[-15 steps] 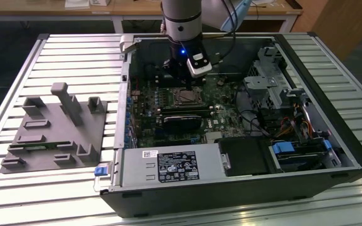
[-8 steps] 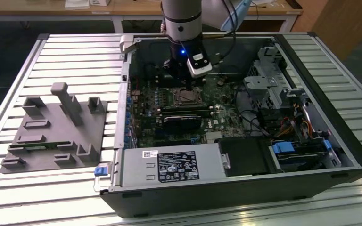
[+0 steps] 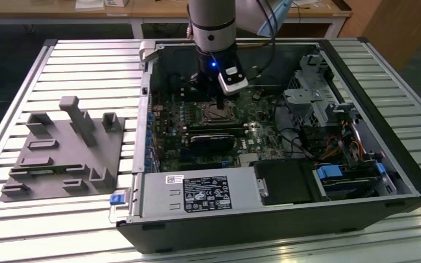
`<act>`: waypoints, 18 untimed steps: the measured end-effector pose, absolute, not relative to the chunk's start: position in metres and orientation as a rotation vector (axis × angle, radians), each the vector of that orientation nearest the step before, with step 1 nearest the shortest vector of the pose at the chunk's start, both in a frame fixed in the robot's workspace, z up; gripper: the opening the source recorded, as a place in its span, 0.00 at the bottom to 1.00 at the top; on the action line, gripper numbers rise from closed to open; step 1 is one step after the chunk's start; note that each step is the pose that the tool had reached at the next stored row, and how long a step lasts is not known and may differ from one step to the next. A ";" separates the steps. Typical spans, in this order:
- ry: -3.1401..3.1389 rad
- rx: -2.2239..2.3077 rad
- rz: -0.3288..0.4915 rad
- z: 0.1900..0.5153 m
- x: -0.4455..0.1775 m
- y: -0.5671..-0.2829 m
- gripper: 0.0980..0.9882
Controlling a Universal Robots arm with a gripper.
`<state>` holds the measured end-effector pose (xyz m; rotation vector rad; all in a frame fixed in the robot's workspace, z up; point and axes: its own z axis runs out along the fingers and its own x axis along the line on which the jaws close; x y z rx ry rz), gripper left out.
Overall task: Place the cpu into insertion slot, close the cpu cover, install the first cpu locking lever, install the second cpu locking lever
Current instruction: 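Install the second cpu locking lever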
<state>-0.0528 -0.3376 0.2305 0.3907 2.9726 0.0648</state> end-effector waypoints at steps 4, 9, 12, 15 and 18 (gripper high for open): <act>2.973 0.391 0.065 0.230 -0.053 -0.344 0.01; 2.973 0.391 0.065 0.232 -0.053 -0.346 0.01; 2.973 0.391 0.065 0.234 -0.053 -0.348 0.01; 2.973 0.391 0.065 0.234 -0.053 -0.353 0.01; 2.973 0.391 0.065 0.234 -0.053 -0.359 0.01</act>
